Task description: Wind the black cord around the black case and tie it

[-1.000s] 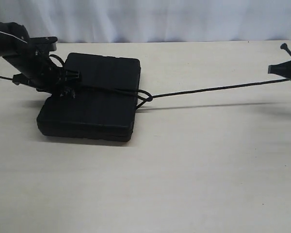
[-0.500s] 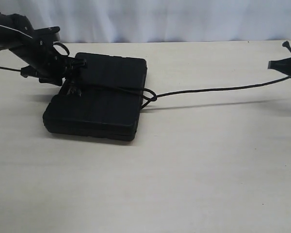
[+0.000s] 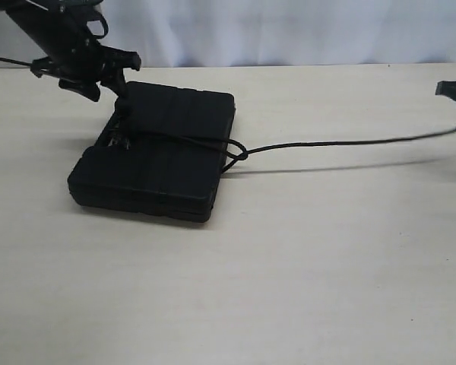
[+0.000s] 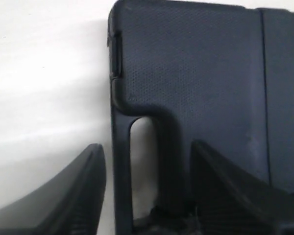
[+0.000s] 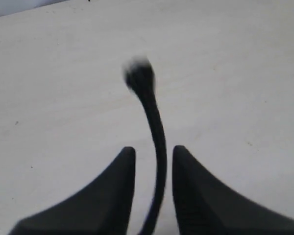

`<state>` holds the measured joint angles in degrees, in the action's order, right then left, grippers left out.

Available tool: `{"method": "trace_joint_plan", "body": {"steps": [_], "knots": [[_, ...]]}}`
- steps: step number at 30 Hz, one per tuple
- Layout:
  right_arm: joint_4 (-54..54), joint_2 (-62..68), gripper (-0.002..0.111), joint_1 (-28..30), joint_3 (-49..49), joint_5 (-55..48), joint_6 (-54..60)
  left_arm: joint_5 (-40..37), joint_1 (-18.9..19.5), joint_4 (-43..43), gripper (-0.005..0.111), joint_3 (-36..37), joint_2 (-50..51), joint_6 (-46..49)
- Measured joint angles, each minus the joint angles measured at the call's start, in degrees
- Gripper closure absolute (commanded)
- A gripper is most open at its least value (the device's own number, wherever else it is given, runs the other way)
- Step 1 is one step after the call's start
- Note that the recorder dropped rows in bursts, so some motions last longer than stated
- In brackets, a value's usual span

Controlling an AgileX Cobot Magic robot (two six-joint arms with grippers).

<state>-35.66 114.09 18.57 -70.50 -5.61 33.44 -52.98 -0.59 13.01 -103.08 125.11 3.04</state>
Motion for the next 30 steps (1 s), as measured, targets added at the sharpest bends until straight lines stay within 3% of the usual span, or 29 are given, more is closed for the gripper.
{"method": "trace_joint_plan", "body": {"steps": [3, 5, 7, 10, 11, 12, 15, 19, 23, 30], "knots": [[0.1, -0.5, 0.039, 1.7, -0.1, -4.6, 0.0, -5.4, 0.0, -4.1, 0.057, -3.3, 0.0, 0.2], [0.4, -1.1, 0.042, 2.5, -1.0, -10.0, -0.7, -8.7, 0.0, -6.2, 0.059, -4.9, -0.1, 0.2], [2.1, -2.5, 0.058, 2.9, -2.7, -16.5, -3.3, -11.9, 0.0, -7.6, 0.069, -5.5, -1.1, 0.2], [8.3, -5.5, 0.096, 2.5, -6.9, -27.4, -7.7, -15.3, 0.0, -8.3, 0.093, -5.6, -3.7, 0.2], [10.6, -6.4, 0.103, 2.0, -8.1, -30.9, -8.6, -15.8, -0.1, -8.4, 0.101, -5.6, -4.5, 0.2], [13.6, -7.6, 0.103, 1.0, -9.4, -35.4, -9.3, -16.2, -0.3, -8.4, 0.107, -5.6, -5.5, 0.2], [21.6, -11.1, 0.103, -3.3, -10.9, -47.2, -12.0, -16.2, -1.7, -9.1, 0.107, -3.5, -9.1, 0.2], [34.0, -14.9, 0.103, -10.4, -8.6, -56.7, -18.8, -16.4, -4.4, -11.5, 0.107, 7.5, -16.9, 0.2], [38.7, -20.6, 0.103, -13.5, -3.0, -57.9, -22.8, -11.7, -5.7, -12.2, 0.107, 21.2, -27.5, 0.4], [33.2, -41.3, 0.103, -14.0, 13.5, -37.9, -22.8, 16.2, -5.7, -9.3, 0.107, 48.3, -56.3, 0.7]]}}
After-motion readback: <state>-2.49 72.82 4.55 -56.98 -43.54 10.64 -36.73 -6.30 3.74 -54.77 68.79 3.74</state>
